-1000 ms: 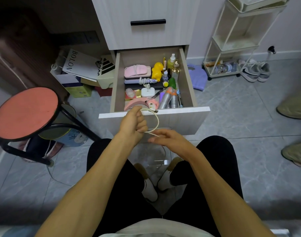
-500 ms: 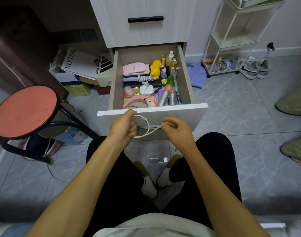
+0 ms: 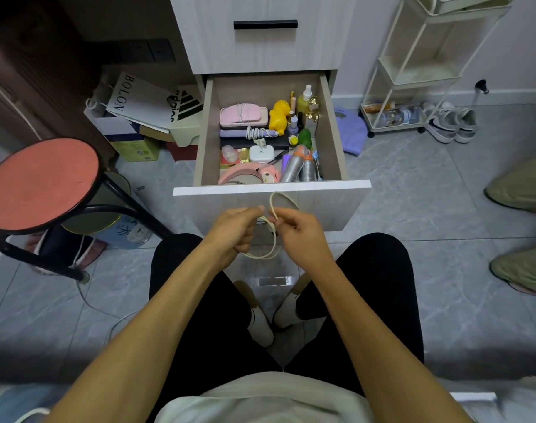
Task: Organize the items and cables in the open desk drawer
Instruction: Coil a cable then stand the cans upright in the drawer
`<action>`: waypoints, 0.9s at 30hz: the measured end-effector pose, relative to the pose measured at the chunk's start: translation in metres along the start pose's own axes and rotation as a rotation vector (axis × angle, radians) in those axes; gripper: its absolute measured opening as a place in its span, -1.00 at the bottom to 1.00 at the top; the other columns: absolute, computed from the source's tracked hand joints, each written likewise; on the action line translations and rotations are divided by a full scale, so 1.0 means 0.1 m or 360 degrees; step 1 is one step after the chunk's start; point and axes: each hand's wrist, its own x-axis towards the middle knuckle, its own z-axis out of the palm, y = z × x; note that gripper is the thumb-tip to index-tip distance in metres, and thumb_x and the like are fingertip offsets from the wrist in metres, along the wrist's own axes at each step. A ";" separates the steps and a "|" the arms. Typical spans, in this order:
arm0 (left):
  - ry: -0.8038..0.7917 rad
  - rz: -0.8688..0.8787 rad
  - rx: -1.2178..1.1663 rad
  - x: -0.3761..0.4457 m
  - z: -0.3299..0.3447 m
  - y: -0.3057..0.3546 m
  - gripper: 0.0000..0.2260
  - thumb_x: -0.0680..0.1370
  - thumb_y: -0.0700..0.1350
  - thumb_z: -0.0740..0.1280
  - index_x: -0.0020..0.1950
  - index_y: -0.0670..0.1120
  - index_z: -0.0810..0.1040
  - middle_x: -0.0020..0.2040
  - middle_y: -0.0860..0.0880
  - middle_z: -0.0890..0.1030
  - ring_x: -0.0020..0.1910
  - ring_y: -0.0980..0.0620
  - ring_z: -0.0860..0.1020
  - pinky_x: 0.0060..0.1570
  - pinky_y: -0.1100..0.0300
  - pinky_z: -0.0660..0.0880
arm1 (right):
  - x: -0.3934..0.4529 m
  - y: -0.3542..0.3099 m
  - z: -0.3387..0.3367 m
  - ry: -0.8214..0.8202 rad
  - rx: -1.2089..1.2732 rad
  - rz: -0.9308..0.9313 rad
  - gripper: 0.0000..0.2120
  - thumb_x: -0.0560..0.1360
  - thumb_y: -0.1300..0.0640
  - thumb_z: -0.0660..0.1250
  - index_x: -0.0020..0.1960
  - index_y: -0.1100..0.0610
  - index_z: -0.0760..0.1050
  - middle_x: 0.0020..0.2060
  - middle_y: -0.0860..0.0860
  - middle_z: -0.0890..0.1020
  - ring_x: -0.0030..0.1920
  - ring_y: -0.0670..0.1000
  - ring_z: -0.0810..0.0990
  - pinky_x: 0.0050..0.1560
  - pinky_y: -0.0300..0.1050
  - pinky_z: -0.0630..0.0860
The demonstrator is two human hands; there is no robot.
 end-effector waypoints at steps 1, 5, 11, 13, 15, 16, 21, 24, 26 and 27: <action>-0.0031 -0.0002 -0.0003 -0.01 0.00 0.00 -0.52 0.62 -0.05 0.27 -0.52 0.02 0.37 -0.48 0.04 0.10 -0.55 0.12 0.04 -0.53 0.30 -0.02 | -0.01 -0.01 0.00 -0.0065 -0.0085 -0.0083 -0.73 0.55 0.33 0.22 0.09 0.16 0.65 -0.26 0.05 0.65 -0.20 0.04 0.59 -0.14 -0.07 0.53; -0.0063 0.0001 0.0047 -0.03 0.00 -0.04 -0.62 0.63 0.07 0.25 -0.36 0.00 0.30 -0.48 0.05 0.14 -0.53 0.11 0.08 -0.56 0.29 0.05 | -0.04 0.00 0.02 -0.0233 -0.0339 -0.0258 -0.78 0.60 0.22 0.20 0.09 0.13 0.62 -0.33 -0.03 0.59 -0.30 -0.08 0.50 -0.24 -0.18 0.42; 0.0117 0.0272 0.0392 -0.08 0.00 -0.15 -0.65 0.61 0.10 0.27 -0.35 0.01 0.48 -0.51 0.09 0.36 -0.50 0.10 0.33 -0.39 0.16 0.34 | -0.03 -0.03 -0.02 -0.0202 -0.0540 -0.0414 -0.83 0.52 0.31 0.28 -0.11 0.18 0.65 -0.33 -0.01 0.63 -0.31 -0.08 0.52 -0.24 -0.20 0.44; 0.0204 0.0582 0.0787 -0.09 -0.05 -0.20 -0.83 0.57 0.07 0.35 -0.05 -0.02 0.50 -0.26 0.07 0.54 -0.28 0.13 0.49 -0.16 0.19 0.44 | -0.01 -0.02 -0.06 -0.0210 -0.0590 -0.0396 -0.81 0.50 0.31 0.26 -0.16 0.18 0.63 -0.34 0.01 0.64 -0.30 0.01 0.56 -0.21 -0.09 0.51; 0.0148 0.0862 0.1274 -0.05 -0.17 -0.23 -0.57 0.51 0.08 0.42 0.31 0.00 0.42 0.18 -0.01 0.50 0.15 0.11 0.46 0.15 0.25 0.37 | 0.01 -0.02 -0.12 -0.0291 -0.0640 -0.0403 -0.81 0.49 0.29 0.24 -0.20 0.19 0.61 -0.38 0.03 0.61 -0.32 0.06 0.54 -0.24 -0.04 0.50; 0.0073 0.1009 0.1515 -0.01 -0.23 -0.23 -0.48 0.50 0.13 0.41 0.40 0.02 0.38 0.33 -0.04 0.42 0.31 0.04 0.37 0.28 0.19 0.31 | 0.02 -0.04 -0.15 -0.0346 -0.0653 -0.0416 -0.82 0.49 0.29 0.25 -0.20 0.20 0.61 -0.38 0.05 0.61 -0.33 0.06 0.54 -0.24 -0.04 0.49; -0.0169 0.1044 0.1628 0.00 -0.28 -0.14 -0.64 0.60 0.17 0.21 -0.03 -0.08 0.62 -0.14 0.00 0.64 -0.11 0.06 0.56 -0.04 0.08 0.50 | 0.04 -0.15 -0.25 -0.0426 -0.0659 -0.0465 -0.82 0.55 0.26 0.29 -0.03 0.15 0.68 -0.28 0.05 0.68 -0.25 0.03 0.60 -0.16 -0.09 0.51; -0.0288 0.0701 0.0861 -0.07 -0.18 -0.06 -0.74 0.62 -0.02 0.27 -0.15 -0.12 0.60 -0.31 0.00 0.65 -0.25 0.13 0.59 -0.12 0.27 0.49 | 0.04 -0.15 -0.27 -0.0280 -0.0552 -0.0410 -0.83 0.55 0.24 0.30 -0.05 0.14 0.68 -0.29 0.03 0.68 -0.24 0.00 0.61 -0.14 -0.04 0.52; -0.0220 0.0570 0.0379 -0.10 -0.12 -0.05 -0.75 0.64 -0.08 0.24 -0.17 -0.16 0.55 -0.45 -0.01 0.54 -0.37 0.06 0.57 -0.19 0.27 0.52 | 0.05 -0.12 -0.25 -0.0203 -0.0325 -0.0299 -0.85 0.55 0.22 0.33 -0.01 0.10 0.68 -0.25 0.00 0.70 -0.21 -0.01 0.65 -0.09 -0.04 0.58; -0.0182 0.0498 0.0184 -0.11 -0.08 -0.07 -0.75 0.65 -0.08 0.23 -0.16 -0.17 0.53 -0.50 -0.01 0.45 -0.47 0.04 0.50 -0.27 0.23 0.53 | 0.05 -0.11 -0.23 -0.0189 -0.0183 -0.0234 -0.85 0.54 0.22 0.34 0.01 0.09 0.68 -0.22 -0.01 0.71 -0.18 -0.02 0.66 -0.05 -0.04 0.60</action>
